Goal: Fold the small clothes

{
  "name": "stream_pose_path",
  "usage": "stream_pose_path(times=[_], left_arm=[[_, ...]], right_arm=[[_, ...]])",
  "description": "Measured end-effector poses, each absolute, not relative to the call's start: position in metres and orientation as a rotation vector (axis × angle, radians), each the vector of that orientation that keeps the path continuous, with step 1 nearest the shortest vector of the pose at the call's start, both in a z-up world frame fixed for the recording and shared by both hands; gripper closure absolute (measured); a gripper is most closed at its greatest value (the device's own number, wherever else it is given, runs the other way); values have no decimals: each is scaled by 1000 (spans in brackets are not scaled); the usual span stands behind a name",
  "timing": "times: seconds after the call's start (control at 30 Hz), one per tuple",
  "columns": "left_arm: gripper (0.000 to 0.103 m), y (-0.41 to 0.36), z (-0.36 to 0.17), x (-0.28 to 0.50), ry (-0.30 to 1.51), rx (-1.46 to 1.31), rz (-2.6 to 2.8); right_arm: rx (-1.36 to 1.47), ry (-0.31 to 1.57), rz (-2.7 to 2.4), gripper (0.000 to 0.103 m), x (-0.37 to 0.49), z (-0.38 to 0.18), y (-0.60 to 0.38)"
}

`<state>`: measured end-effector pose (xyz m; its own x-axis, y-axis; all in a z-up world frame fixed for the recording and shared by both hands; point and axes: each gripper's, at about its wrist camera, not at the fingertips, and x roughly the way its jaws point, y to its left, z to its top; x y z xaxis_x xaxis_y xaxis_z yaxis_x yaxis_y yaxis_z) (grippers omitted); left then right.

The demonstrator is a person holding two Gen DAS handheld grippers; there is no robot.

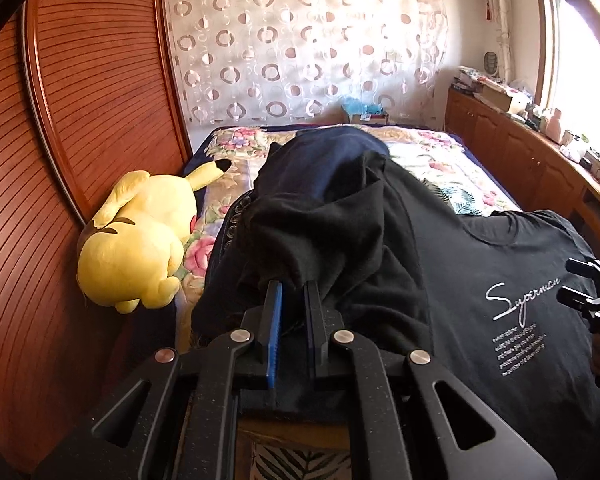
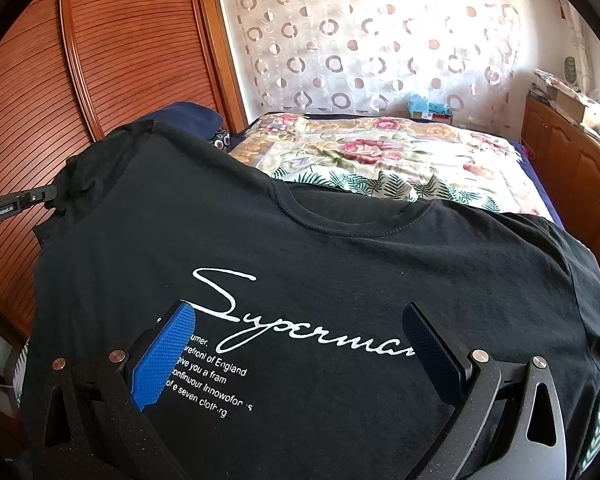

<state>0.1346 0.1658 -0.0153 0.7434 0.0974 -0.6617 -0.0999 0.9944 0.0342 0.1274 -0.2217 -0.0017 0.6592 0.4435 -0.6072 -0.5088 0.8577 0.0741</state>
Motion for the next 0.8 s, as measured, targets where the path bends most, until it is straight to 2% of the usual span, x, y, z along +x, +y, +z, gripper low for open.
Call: stream_pose_path(times=[0.4, 0.8], left_arm=[[94, 159, 12, 119, 627, -14, 89], [95, 108, 45, 153, 582, -1, -131]], right_arm=[[-106, 671, 534, 0, 130, 0, -224], [-89, 651, 510, 0, 125, 6, -235]])
